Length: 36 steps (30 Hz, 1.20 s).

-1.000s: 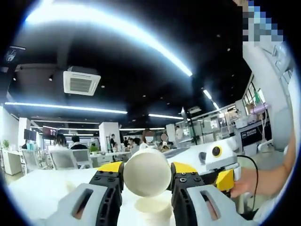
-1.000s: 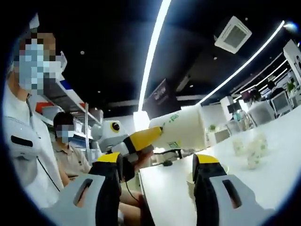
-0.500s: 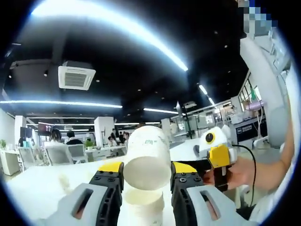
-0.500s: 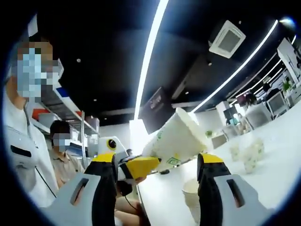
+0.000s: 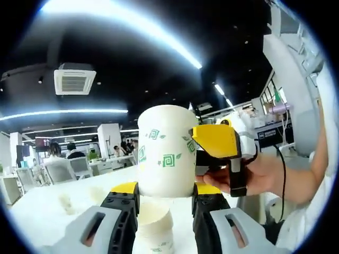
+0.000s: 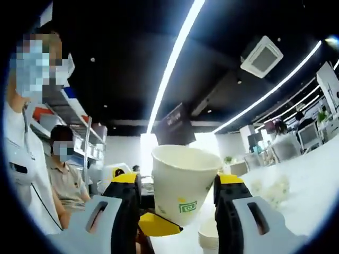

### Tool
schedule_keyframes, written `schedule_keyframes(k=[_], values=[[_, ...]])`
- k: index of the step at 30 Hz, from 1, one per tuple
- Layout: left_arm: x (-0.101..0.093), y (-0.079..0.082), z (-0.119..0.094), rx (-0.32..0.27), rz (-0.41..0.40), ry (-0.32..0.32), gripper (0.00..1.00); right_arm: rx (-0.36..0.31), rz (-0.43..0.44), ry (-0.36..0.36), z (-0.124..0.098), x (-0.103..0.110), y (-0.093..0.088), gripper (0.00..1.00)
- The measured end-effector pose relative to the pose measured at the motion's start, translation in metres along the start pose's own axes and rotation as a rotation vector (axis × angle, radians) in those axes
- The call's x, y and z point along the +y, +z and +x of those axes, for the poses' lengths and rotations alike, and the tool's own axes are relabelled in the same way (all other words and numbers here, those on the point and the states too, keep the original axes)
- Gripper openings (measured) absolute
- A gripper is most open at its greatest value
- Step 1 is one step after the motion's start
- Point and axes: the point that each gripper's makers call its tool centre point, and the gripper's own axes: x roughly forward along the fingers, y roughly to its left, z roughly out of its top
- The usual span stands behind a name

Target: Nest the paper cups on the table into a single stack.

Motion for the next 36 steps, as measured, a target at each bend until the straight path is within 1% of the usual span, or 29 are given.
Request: schedule_keyframes(k=[2,5,11,16,19,22,28,33,36], values=[[-0.001,-0.003,0.0,0.007,-0.004,-0.002,0.41,0.021,-0.05,-0.015,0.001,0.001,-0.002,0.52],[-0.002,-0.006,0.0,0.015,-0.003,-0.007,0.41,0.035,-0.086,-0.03,0.0,0.002,-0.003,0.47],[-0.006,-0.005,0.001,0.01,-0.016,-0.019,0.41,0.026,-0.084,-0.037,-0.005,-0.001,-0.001,0.45],[-0.008,-0.001,0.003,-0.006,-0.029,-0.022,0.42,0.009,-0.078,-0.037,-0.006,-0.002,0.003,0.44],[-0.006,0.002,0.0,-0.024,-0.052,-0.018,0.41,-0.004,-0.094,-0.048,-0.009,-0.003,0.008,0.44],[-0.002,0.003,-0.005,-0.035,-0.067,0.0,0.42,-0.014,-0.098,-0.06,-0.013,-0.007,0.013,0.44],[0.006,0.004,-0.018,-0.043,-0.086,0.04,0.43,-0.024,-0.096,-0.091,-0.02,-0.017,0.016,0.43],[0.016,0.005,-0.032,-0.047,-0.095,0.09,0.42,-0.023,-0.097,-0.101,-0.022,-0.021,0.017,0.43],[0.025,0.002,-0.042,-0.04,-0.093,0.13,0.42,-0.021,-0.101,-0.094,-0.021,-0.021,0.019,0.43]])
